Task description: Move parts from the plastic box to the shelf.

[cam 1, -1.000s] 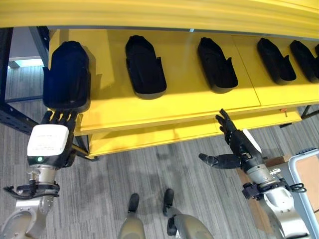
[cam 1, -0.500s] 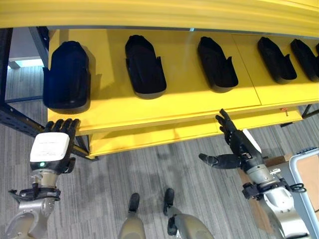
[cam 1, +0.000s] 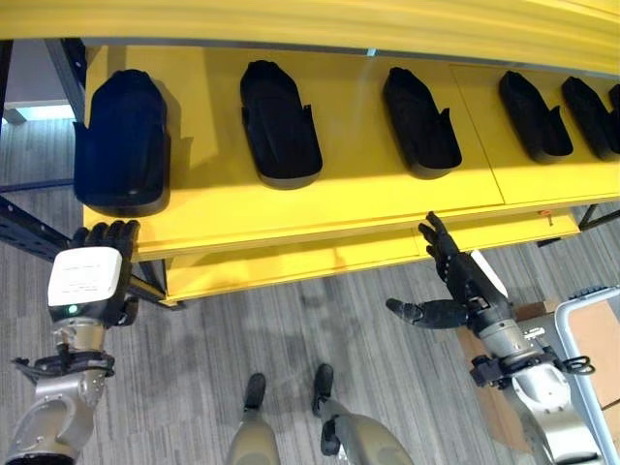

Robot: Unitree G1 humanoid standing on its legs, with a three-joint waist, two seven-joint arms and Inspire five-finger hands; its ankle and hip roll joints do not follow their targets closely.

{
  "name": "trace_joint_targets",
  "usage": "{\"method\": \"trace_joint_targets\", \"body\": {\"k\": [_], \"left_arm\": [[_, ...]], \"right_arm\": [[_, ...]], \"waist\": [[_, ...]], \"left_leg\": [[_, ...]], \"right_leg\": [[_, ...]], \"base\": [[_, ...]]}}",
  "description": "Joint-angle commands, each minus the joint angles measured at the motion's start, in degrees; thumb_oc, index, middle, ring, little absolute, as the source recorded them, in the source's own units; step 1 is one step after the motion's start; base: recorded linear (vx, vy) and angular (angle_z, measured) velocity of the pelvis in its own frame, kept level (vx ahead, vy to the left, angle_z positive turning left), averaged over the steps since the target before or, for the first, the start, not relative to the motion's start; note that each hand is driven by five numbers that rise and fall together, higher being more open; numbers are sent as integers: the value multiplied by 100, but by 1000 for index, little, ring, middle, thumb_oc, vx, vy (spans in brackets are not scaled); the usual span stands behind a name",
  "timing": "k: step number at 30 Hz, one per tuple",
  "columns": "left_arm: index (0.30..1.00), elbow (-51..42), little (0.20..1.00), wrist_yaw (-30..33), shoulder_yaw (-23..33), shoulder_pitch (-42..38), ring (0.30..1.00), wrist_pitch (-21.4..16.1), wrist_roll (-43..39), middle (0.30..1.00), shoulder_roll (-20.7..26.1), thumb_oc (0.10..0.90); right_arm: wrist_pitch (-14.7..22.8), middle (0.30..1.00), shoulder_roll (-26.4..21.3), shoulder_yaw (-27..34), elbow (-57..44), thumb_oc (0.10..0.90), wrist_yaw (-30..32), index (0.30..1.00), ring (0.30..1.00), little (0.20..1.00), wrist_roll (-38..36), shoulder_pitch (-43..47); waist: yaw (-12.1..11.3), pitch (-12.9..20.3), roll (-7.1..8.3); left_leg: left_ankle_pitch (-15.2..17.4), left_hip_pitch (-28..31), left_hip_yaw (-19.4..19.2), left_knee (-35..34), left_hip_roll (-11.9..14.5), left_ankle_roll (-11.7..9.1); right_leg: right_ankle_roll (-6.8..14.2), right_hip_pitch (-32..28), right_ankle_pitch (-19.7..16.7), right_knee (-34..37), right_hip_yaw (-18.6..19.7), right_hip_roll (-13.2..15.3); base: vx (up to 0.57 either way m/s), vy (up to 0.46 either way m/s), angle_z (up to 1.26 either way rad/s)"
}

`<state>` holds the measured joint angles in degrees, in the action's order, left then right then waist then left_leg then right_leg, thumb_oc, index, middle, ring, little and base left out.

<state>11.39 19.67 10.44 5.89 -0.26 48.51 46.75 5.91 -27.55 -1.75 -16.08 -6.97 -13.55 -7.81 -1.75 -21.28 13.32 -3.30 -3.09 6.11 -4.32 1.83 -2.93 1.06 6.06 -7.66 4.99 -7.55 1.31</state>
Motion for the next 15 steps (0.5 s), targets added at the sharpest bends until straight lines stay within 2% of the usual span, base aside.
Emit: {"method": "trace_joint_targets", "body": {"k": [1, 15], "left_arm": [[1000, 24, 1000, 432, 252, -470, 1000, 28, -135, 1000, 756, 900], [1000, 233, 1000, 429, 7, -803, 1000, 68, -187, 1000, 808, 900]], "right_arm": [[542, 1000, -218, 96, -696, 900, 186, 1000, 1000, 1000, -109, 512], [545, 1000, -235, 94, -737, 900, 205, 1000, 1000, 1000, -62, 491]], "waist": [[130, 266, 95], [162, 183, 151]], "left_leg": [[404, -230, -247, 249, -334, 434], [452, -302, -299, 362, -337, 443]], "right_leg": [[478, -13, 331, -160, 19, 277], [471, 34, 333, -201, 84, 268]], "base": [[3, 2, -13], [2, 2, -2]]}}
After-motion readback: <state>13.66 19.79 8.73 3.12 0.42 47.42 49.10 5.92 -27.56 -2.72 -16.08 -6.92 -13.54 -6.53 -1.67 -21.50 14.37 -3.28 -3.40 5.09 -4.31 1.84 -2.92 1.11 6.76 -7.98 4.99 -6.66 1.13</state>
